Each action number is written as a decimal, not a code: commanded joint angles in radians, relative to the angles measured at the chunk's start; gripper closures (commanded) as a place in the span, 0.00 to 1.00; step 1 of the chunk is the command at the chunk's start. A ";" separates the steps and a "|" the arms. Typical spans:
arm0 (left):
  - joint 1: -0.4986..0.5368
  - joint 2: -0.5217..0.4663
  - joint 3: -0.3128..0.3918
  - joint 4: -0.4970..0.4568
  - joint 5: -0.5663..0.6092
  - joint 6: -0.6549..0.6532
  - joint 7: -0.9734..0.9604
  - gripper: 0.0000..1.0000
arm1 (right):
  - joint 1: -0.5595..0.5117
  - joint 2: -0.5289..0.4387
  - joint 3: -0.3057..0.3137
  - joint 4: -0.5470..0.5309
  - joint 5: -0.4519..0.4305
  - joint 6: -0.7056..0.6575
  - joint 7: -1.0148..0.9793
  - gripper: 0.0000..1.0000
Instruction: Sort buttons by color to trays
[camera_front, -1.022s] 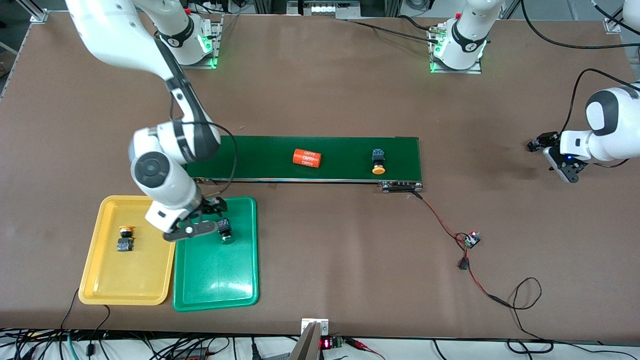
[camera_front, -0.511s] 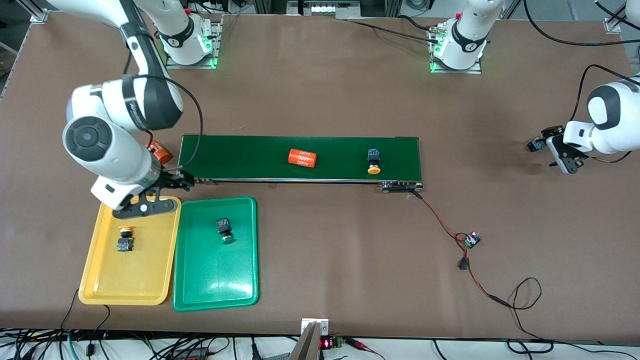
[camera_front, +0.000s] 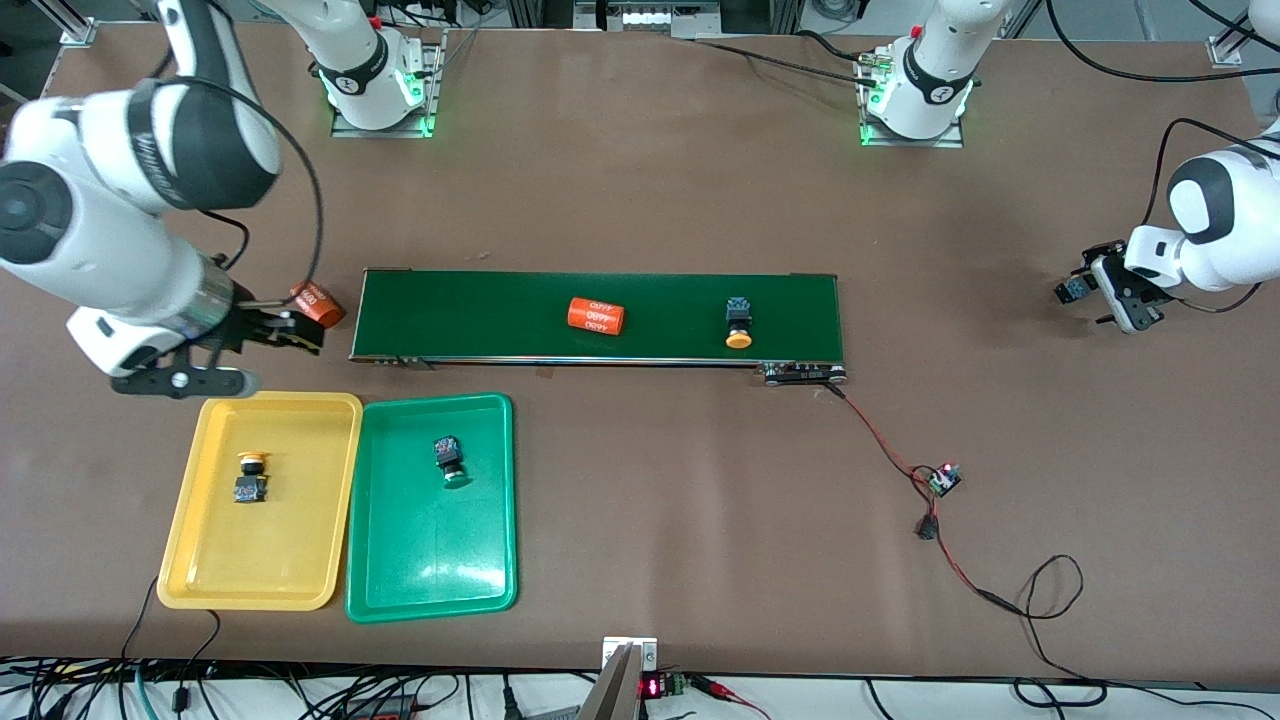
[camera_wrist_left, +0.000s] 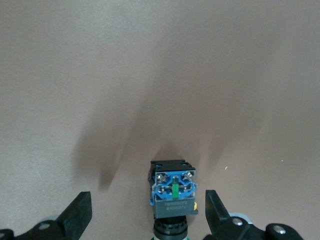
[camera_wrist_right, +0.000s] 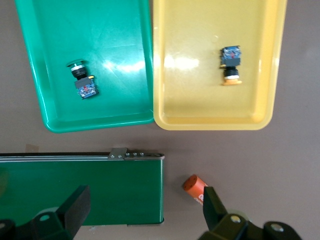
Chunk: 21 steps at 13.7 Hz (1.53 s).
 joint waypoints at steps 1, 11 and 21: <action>0.016 -0.057 -0.017 -0.064 0.018 0.012 0.015 0.00 | -0.026 -0.059 0.009 -0.042 0.020 -0.016 0.013 0.00; 0.028 -0.045 -0.012 -0.098 0.018 0.128 0.073 0.00 | -0.043 -0.070 0.011 -0.040 0.062 -0.033 0.040 0.00; 0.051 -0.005 -0.011 -0.107 0.018 0.180 0.081 0.00 | -0.069 -0.061 0.019 -0.030 0.075 -0.059 0.005 0.00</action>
